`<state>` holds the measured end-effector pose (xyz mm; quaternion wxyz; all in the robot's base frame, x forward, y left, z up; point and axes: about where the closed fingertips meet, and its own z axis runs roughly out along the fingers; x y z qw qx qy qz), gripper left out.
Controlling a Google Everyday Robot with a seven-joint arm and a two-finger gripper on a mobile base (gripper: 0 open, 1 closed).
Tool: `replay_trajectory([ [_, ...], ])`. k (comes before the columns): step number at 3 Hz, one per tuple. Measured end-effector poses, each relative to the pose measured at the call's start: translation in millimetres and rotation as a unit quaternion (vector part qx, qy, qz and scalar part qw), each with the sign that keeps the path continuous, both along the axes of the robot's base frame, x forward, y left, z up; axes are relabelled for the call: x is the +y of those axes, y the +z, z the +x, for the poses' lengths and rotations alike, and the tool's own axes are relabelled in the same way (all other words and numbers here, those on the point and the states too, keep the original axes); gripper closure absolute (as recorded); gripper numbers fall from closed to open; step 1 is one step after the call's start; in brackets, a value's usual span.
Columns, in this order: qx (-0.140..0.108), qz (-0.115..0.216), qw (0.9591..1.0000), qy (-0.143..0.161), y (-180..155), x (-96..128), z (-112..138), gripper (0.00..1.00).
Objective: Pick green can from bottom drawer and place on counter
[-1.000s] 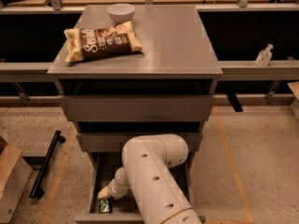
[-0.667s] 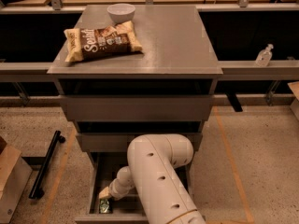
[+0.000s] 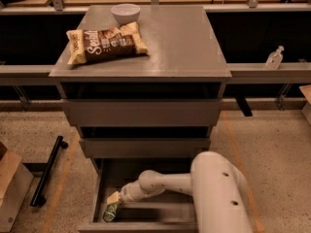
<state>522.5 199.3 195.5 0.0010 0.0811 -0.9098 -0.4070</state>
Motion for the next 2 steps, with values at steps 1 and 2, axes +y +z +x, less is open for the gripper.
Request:
replay_trajectory([
  [1, 0.012, 0.108, 0.994, -0.015, 36, -13, -1, 1.0],
  [2, -0.018, 0.191, 0.9813, -0.02, 78, -53, 4, 1.0],
])
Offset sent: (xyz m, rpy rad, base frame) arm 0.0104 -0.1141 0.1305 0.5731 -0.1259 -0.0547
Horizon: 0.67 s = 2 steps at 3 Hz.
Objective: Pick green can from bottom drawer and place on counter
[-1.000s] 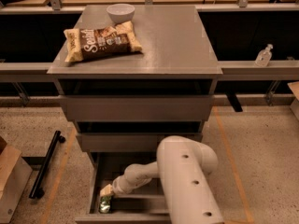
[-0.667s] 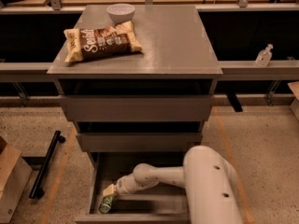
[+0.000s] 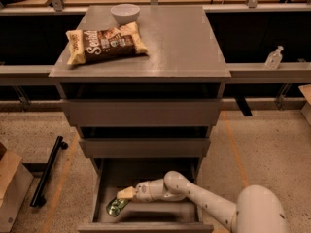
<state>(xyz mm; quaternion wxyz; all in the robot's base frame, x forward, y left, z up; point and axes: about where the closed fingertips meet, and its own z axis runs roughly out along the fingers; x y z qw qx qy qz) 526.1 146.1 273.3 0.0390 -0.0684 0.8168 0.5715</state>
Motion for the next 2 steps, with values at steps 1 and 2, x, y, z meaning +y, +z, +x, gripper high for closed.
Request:
replay_trajectory([
  [1, -0.024, 0.042, 0.9988, -0.012, 27, -33, 6, 1.0],
  [2, -0.043, 0.057, 0.9974, -0.014, 55, -61, 10, 1.0],
])
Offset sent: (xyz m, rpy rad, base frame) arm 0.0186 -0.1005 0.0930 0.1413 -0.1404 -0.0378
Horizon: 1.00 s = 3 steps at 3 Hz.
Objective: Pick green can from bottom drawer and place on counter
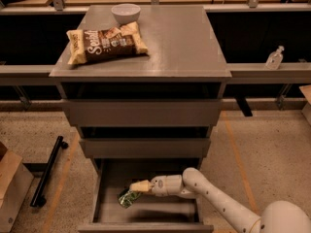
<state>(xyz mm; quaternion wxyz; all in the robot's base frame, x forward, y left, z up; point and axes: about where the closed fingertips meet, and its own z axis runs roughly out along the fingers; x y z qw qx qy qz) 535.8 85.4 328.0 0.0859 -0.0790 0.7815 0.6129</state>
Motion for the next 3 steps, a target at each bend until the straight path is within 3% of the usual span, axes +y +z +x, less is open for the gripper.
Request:
replay_trajectory([
  [1, -0.015, -0.01, 0.9998, 0.004, 32, -26, 2, 1.0],
  [3, -0.066, -0.075, 0.995, 0.006, 132, -76, 8, 1.0],
])
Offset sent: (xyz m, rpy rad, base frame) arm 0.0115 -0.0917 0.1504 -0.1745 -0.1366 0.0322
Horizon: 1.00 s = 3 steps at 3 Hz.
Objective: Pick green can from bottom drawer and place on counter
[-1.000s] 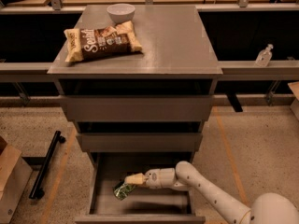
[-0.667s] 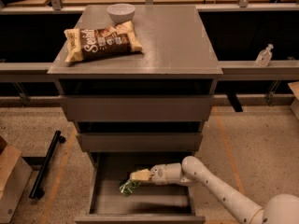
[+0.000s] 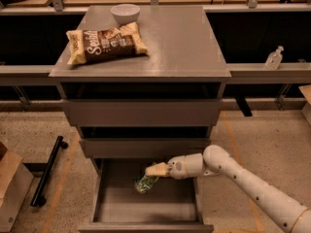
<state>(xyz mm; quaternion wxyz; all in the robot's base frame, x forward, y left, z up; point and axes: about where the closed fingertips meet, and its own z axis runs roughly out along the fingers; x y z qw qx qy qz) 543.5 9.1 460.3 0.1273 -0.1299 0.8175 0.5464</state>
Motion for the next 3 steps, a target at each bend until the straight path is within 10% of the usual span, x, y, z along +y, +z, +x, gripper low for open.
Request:
replay_trajectory([
  [2, -0.086, -0.101, 0.9907, -0.034, 139, -47, 17, 1.0],
  [3, -0.086, -0.1, 0.9907, -0.033, 139, -47, 17, 1.0],
])
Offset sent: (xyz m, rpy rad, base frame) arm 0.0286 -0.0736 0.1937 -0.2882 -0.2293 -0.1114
